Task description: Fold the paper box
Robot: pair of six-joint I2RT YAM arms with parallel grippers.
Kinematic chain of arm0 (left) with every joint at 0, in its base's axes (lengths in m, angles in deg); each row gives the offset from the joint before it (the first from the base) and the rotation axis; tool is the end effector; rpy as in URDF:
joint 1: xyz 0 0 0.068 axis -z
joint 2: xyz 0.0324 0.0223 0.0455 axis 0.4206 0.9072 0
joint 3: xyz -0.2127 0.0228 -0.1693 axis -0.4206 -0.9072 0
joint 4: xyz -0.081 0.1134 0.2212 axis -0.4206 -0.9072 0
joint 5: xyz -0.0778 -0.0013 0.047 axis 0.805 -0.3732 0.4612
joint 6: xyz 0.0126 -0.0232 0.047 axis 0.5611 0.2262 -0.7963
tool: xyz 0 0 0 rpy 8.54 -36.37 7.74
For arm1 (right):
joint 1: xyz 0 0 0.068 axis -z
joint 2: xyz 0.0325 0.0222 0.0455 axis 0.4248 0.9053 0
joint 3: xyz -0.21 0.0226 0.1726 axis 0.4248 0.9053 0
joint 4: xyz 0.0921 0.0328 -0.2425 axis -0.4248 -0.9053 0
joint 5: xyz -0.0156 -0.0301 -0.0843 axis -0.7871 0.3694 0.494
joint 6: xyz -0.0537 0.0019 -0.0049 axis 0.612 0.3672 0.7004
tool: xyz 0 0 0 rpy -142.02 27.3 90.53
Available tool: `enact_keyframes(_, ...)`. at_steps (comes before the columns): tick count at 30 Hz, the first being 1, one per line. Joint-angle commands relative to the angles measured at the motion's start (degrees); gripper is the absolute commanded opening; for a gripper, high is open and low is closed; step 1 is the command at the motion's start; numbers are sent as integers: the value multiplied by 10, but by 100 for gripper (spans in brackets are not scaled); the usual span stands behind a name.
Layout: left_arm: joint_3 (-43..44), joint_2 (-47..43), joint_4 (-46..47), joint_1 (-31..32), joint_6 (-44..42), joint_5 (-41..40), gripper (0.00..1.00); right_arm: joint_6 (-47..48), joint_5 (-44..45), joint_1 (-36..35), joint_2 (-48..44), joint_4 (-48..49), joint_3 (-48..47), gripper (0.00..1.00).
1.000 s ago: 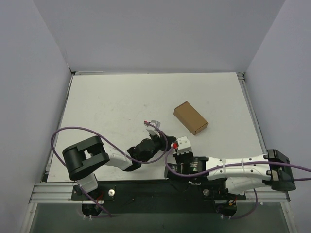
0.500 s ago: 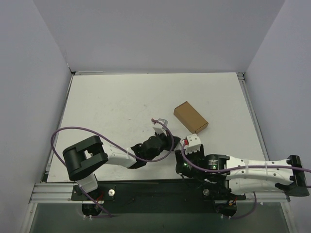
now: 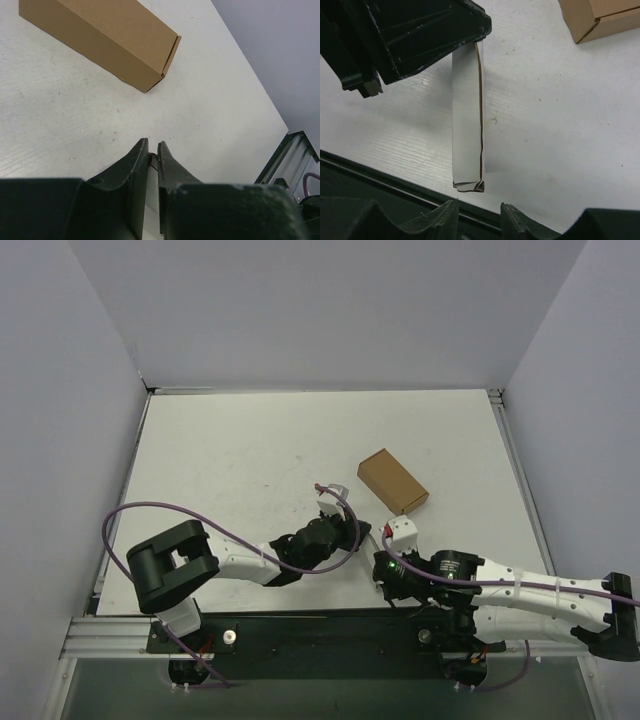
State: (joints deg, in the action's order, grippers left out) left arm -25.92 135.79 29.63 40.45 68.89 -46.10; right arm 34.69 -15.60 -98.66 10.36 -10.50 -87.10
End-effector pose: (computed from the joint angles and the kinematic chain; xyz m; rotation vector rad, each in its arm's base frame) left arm 0.1511 -0.3000 0.1770 0.1660 1.9167 -0.9677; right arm 0.0603 0.1599 0.2451 -0.3778 2.4568 0.5027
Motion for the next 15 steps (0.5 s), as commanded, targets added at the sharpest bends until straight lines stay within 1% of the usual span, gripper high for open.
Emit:
enact_keyframes(1, -29, 26, -187, 14, -32, 20, 20, 4, 20, 3, 31, -31, 1, 38)
enact_keyframes(2, -29, 26, -187, 15, -33, 18, 20, 3, 26, 3, 33, -31, -2, 36)
enact_keyframes(7, -26, 28, -190, 18, -35, 16, 20, 2, 49, 4, 36, -24, 0, 33)
enact_keyframes(15, -22, 33, -192, 22, -37, 15, 20, 32, 48, 2, 43, 7, 3, 31)
